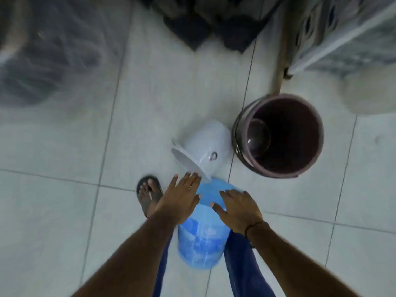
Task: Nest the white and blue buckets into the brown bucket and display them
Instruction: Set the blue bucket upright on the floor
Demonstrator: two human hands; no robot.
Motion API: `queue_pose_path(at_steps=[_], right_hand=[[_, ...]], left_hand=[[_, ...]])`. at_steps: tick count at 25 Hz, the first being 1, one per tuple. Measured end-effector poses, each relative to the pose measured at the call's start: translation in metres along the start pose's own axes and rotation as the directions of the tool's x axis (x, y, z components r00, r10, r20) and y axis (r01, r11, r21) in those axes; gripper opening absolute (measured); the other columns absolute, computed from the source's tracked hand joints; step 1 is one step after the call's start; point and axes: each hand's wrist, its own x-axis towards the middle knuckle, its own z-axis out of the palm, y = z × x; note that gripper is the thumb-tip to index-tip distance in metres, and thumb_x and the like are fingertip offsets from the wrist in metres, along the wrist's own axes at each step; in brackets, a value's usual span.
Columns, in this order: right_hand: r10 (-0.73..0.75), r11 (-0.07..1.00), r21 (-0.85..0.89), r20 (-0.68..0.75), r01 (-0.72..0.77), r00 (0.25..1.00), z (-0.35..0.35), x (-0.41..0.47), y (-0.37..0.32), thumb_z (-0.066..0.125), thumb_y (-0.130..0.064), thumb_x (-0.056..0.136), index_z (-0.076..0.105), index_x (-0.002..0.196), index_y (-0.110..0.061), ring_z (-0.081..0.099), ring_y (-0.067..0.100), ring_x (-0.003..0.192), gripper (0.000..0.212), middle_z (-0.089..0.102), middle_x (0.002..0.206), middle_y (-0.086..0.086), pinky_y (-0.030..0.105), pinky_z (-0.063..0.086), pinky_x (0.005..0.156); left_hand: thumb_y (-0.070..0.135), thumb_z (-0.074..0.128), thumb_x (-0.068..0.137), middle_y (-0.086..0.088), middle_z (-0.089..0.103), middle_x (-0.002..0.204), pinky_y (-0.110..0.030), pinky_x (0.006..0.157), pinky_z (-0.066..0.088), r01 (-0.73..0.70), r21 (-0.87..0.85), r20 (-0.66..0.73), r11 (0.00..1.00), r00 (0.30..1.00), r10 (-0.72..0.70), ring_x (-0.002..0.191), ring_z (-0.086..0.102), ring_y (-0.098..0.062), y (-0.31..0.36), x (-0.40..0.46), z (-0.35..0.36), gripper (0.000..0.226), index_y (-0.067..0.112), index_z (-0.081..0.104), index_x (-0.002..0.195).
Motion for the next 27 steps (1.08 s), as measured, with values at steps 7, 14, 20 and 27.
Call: queue_pose_path(at_steps=[7, 14, 20, 27], right_hand=[[-0.300, 0.950, 0.113, 0.091, 0.290, 0.949, 0.075, -0.009, 0.026, 0.042, -0.042, 0.102, 0.062, 0.113, -0.010, 0.061, 0.027, 0.104, 0.039, 0.069, 0.109, 0.009, 0.041, 0.049, 0.087], [-0.492, 0.831, -0.114, 0.307, 0.545, 0.815, 0.057, -0.071, -0.046, 0.052, -0.038, 0.098, 0.068, 0.105, -0.009, 0.065, 0.036, 0.097, 0.034, 0.069, 0.104, 0.016, 0.041, 0.050, 0.076], [-0.694, 0.463, -0.444, 0.356, 0.767, 0.626, 0.046, -0.061, -0.113, 0.057, -0.040, 0.095, 0.072, 0.097, -0.018, 0.069, 0.031, 0.087, 0.027, 0.073, 0.094, 0.007, 0.035, 0.044, 0.064], [-0.547, 0.114, -0.524, 0.676, 0.844, 0.494, 0.087, -0.092, -0.102, 0.080, -0.011, 0.069, 0.059, 0.055, -0.024, 0.064, 0.022, 0.053, 0.028, 0.065, 0.059, -0.002, 0.029, 0.045, 0.052]], left_hand=[[0.028, 0.053, 0.090, 0.001, 0.063, 0.068, -0.032, 0.063, 0.051, -0.189, -0.040, 0.065, 0.981, 0.979, 0.191, 0.062, 0.061, -0.022, 0.042, -0.042, 0.058, 0.021, 0.019, 0.067, 0.076], [0.029, 0.075, 0.071, 0.002, 0.060, 0.054, -0.029, 0.049, 0.049, 0.085, -0.044, 0.240, 0.995, 0.968, -0.072, 0.052, 0.062, -0.020, 0.075, -0.167, 0.022, 0.014, 0.021, 0.063, 0.067], [0.010, 0.078, 0.066, -0.004, 0.059, 0.057, -0.035, 0.055, 0.045, 0.376, 0.068, 0.063, 0.924, 0.923, -0.380, 0.055, 0.058, -0.025, 0.080, -0.226, 0.040, 0.018, 0.012, 0.065, 0.079], [0.025, 0.086, 0.064, -0.001, 0.056, 0.050, -0.027, 0.044, 0.031, 0.356, -0.169, 0.291, 0.919, 0.909, -0.298, 0.041, 0.054, -0.021, 0.147, -0.248, 0.099, 0.023, 0.017, 0.065, 0.063]])
